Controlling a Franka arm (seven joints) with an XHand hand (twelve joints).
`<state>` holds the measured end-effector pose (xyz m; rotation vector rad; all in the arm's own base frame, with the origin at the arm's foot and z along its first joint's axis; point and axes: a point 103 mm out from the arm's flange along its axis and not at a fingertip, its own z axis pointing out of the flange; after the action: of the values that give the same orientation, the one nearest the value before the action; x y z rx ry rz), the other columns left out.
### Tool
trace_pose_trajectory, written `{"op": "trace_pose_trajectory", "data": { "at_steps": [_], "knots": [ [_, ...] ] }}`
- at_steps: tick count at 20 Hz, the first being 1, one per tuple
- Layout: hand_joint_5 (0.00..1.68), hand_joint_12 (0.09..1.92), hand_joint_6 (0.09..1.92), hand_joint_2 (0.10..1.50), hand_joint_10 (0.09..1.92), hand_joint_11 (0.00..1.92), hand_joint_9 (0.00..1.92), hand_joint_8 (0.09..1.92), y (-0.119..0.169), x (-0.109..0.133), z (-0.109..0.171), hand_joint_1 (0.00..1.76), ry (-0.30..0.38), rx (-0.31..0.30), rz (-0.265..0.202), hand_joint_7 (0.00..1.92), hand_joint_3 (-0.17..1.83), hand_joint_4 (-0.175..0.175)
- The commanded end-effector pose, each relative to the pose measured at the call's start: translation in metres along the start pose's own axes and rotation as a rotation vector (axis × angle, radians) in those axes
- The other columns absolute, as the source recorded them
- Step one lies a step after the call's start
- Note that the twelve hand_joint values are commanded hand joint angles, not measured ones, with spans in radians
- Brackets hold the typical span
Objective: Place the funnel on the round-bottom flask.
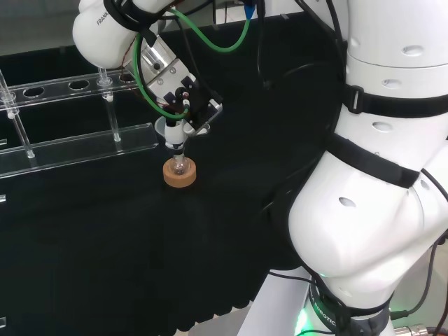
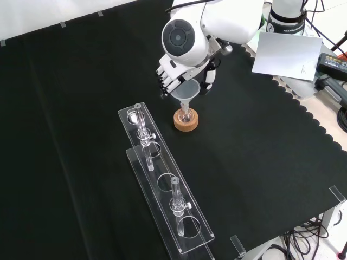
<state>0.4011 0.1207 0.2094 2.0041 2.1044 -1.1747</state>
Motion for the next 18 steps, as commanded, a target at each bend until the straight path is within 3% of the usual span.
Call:
{"op": "trace_pose_trajectory", "data": {
  "at_steps": [1, 6, 10, 12, 14, 18],
  "knots": [
    [0.27, 1.33, 0.11, 0.70, 0.69, 0.33, 0.40, 0.69, -0.002, -0.001, 0.002, 0.69, 0.002, -0.008, -0.010, 0.03, 0.39, -0.046],
    [0.05, 1.41, 0.09, 0.66, 0.72, 0.11, 0.07, 0.11, -0.007, -0.002, 0.002, 0.63, 0.031, -0.055, -0.023, 0.00, 0.32, -0.030],
    [0.00, 1.43, 0.09, 0.65, 0.58, 0.01, 0.00, 0.09, -0.016, -0.008, -0.006, 0.56, 0.061, -0.125, -0.034, 0.00, 0.25, -0.024],
    [0.00, 1.44, 0.09, 0.66, 0.61, 0.02, 0.00, 0.09, -0.024, -0.020, -0.016, 0.53, 0.086, -0.157, -0.035, 0.00, 0.21, -0.025],
    [0.01, 1.43, 0.09, 0.69, 0.71, 0.07, 0.04, 0.09, -0.032, -0.033, -0.027, 0.53, 0.159, -0.195, -0.051, 0.05, 0.18, -0.030],
    [0.08, 1.40, 0.09, 0.72, 0.75, 0.16, 0.17, 0.11, -0.036, -0.049, -0.035, 0.55, 0.178, -0.208, -0.052, 0.14, 0.18, -0.040]
  ]
}}
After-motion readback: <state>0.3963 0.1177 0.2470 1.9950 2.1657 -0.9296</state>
